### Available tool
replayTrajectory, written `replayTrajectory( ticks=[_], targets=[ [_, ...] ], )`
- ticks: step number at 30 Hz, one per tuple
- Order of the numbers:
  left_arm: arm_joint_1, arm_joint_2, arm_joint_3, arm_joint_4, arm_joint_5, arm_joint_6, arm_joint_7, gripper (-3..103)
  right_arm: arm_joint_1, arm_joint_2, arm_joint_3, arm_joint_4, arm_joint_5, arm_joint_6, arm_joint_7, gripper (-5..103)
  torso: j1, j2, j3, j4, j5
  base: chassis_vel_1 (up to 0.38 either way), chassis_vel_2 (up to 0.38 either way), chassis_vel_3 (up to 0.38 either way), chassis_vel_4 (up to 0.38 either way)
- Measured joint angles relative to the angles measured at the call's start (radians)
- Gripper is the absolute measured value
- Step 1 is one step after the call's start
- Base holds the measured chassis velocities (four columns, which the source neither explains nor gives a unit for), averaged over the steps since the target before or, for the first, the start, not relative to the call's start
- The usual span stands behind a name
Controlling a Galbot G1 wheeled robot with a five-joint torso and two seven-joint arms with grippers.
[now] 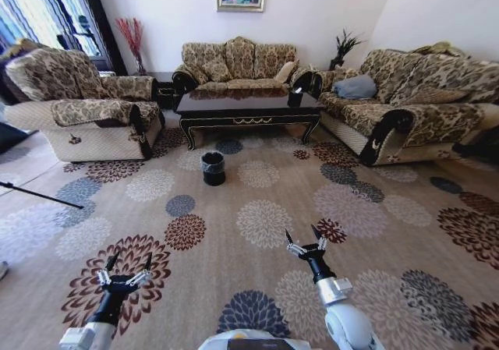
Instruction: Move to the front of the table and pick up the trash from the floor, then place it into the trash bin.
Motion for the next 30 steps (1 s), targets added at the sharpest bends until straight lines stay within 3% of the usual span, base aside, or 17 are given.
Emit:
replayTrajectory(
  ticks=[30],
  targets=[
    [0.0,0.0,0.0,0.0,0.0,0.0,0.0,100,0.0,0.0,0.0,0.0,0.0,0.0,0.0,100,0.053,0.128,0.075,0.0,0.0,0.0,0.0,0.0,0.0]
  ],
)
